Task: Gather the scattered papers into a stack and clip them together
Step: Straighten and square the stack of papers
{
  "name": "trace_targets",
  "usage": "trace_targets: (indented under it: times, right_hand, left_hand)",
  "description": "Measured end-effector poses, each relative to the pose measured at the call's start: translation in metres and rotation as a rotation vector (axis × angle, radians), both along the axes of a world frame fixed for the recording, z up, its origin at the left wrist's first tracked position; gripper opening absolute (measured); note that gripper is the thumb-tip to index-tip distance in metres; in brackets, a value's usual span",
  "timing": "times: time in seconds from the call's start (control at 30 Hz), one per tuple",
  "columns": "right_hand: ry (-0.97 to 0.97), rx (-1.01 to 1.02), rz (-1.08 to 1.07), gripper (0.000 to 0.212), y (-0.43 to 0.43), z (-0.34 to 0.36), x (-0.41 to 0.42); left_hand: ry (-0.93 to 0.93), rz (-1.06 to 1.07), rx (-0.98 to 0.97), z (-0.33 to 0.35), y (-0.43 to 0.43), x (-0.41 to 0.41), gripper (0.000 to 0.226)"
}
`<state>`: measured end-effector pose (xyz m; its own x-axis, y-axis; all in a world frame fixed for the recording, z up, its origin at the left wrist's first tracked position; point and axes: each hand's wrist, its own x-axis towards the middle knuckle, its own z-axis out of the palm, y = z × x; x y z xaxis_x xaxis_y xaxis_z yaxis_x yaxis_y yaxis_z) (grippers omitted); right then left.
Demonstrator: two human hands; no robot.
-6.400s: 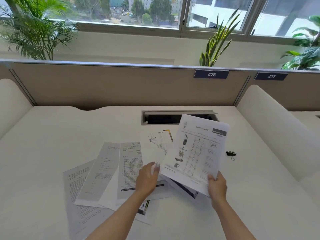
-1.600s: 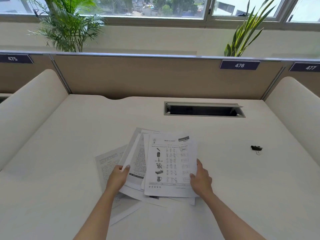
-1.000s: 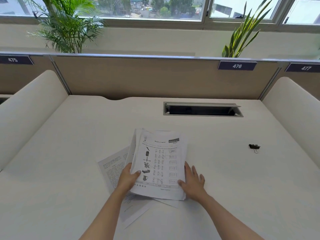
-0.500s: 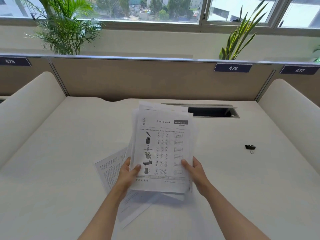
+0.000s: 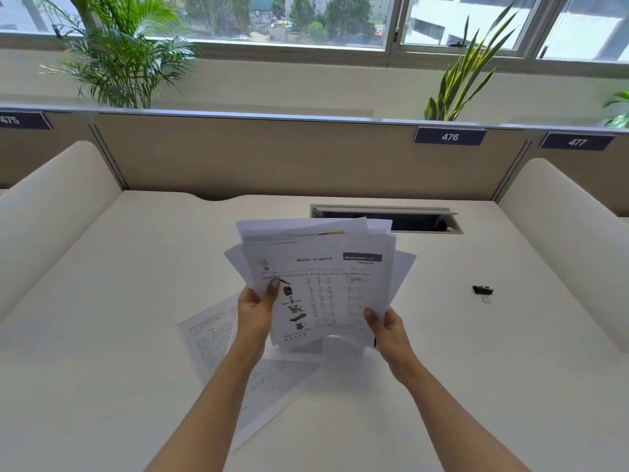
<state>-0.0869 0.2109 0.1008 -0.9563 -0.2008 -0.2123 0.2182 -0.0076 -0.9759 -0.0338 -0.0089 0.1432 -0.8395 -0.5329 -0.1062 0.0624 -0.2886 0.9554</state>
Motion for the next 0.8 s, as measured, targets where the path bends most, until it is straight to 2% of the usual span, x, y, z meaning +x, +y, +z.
trace_targets:
  times: [0.2,0.33,0.4,0.5,0.53,0.7,0.8]
  right_hand:
    - [0.038,0.022,-0.014,0.020,0.011,0.010,-0.004]
    - [0.137,0.081,-0.030,0.041,0.016,0.020,-0.004]
    - [0.210,0.053,-0.048,0.035,0.015,0.026,-0.004]
    - [0.249,0.004,-0.079,0.020,0.009,0.033,-0.005]
    - [0.251,-0.015,-0.100,0.018,0.007,0.034,-0.005]
    - [0.285,-0.060,-0.159,0.017,0.003,0.045,-0.005]
    - [0.357,-0.083,-0.183,0.018,0.000,0.057,0.001]
  left_hand:
    - [0.036,-0.021,-0.017,0.001,0.016,0.000,0.011]
    - [0.107,-0.044,-0.136,0.002,0.013,0.002,0.059]
    - [0.122,-0.053,-0.144,0.005,0.015,0.000,0.054]
    - [0.113,-0.057,-0.118,0.005,0.025,-0.005,0.017]
    - [0.104,-0.055,-0.119,0.006,0.029,-0.006,0.013]
    - [0.132,-0.031,-0.091,0.011,0.040,-0.004,0.013]
    - [0.222,0.013,-0.154,0.022,0.035,-0.003,0.042]
